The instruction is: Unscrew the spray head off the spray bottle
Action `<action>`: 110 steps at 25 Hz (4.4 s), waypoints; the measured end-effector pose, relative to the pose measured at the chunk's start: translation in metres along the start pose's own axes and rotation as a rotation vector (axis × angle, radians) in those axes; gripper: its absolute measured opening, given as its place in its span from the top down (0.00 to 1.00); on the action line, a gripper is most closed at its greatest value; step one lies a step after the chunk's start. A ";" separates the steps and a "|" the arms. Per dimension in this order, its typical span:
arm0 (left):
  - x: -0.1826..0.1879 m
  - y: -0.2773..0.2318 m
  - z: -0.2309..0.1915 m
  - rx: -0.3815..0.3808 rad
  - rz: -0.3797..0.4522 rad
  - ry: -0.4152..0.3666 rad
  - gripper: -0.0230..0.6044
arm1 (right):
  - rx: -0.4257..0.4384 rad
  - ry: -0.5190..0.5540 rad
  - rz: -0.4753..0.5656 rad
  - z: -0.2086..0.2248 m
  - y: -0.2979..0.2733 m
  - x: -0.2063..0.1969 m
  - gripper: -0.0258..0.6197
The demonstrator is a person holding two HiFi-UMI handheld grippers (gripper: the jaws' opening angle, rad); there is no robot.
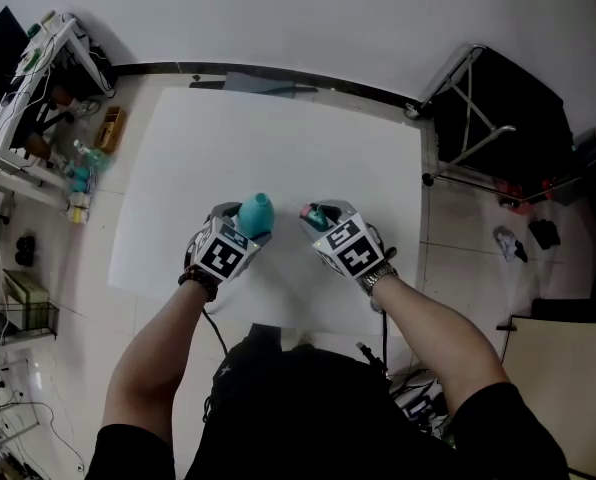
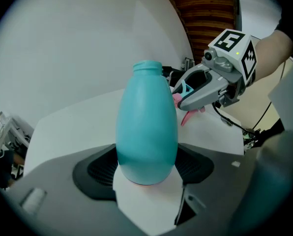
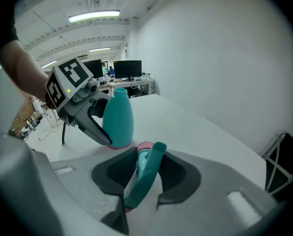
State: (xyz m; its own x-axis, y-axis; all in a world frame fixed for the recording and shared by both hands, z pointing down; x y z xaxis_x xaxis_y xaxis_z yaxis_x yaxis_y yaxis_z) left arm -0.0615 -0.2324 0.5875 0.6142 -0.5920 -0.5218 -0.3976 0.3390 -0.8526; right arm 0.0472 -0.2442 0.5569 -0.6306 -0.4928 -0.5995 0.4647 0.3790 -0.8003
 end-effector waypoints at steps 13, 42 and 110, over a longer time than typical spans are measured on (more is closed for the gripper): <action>0.008 -0.014 -0.004 0.022 0.074 0.034 0.35 | 0.137 -0.170 -0.001 -0.003 -0.038 -0.007 0.77; 0.003 -0.012 -0.010 0.059 0.096 0.070 0.26 | 0.093 -0.216 -0.020 0.018 -0.047 -0.017 0.58; 0.034 0.114 0.117 0.255 0.378 0.187 0.94 | -0.021 -0.026 0.293 -0.090 0.107 0.004 0.97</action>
State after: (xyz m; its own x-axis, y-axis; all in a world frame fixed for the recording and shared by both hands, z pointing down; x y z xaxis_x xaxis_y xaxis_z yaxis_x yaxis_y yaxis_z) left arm -0.0061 -0.1286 0.4693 0.3171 -0.5062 -0.8020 -0.3754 0.7096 -0.5963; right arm 0.0386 -0.1349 0.4700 -0.4553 -0.3801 -0.8051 0.6114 0.5239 -0.5930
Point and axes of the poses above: the fingertips, and each gripper's own axes: y backward along the fingers, z to its right, x out of its top, the point moved 2 cm from there along y, backward along the fingers, and after that the axes turned 8 degrees about -z, right-handed, at the moved point
